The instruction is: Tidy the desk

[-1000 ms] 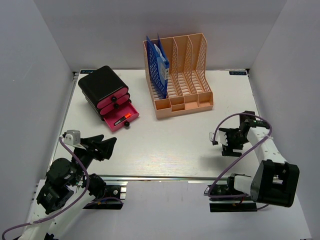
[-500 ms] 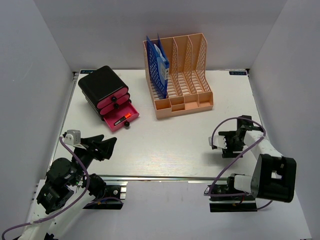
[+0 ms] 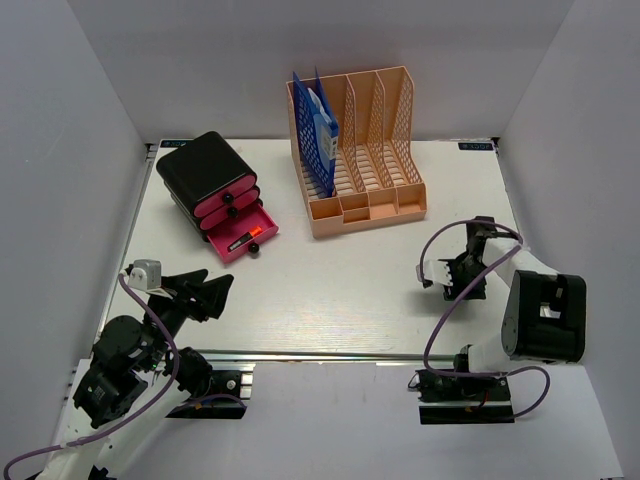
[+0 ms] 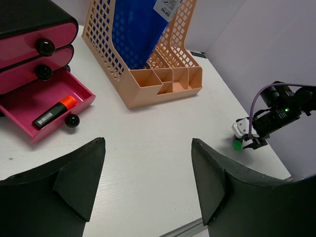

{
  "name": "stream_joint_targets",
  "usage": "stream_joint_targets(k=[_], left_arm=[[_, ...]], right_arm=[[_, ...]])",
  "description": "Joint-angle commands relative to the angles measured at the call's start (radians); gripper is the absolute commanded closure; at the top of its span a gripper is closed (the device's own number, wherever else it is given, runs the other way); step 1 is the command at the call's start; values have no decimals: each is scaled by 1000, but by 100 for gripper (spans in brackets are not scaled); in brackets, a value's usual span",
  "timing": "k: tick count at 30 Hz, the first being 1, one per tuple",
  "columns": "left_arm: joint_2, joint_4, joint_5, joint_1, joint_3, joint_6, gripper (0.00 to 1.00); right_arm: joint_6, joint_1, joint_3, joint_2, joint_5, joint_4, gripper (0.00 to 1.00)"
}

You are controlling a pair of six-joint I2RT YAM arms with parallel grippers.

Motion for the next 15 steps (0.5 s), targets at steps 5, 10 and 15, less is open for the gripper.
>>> stream_joint_targets(k=[5, 10, 15], left_arm=[[7, -5, -2, 7, -1, -1, 20], [4, -7, -5, 7, -1, -2, 20], [-1, -5, -8, 7, -2, -2, 20]], right_arm=[[-26, 62, -15, 102, -150, -174, 38], [64, 137, 78, 181, -247, -232, 63], [208, 232, 152, 176, -289, -191, 97]])
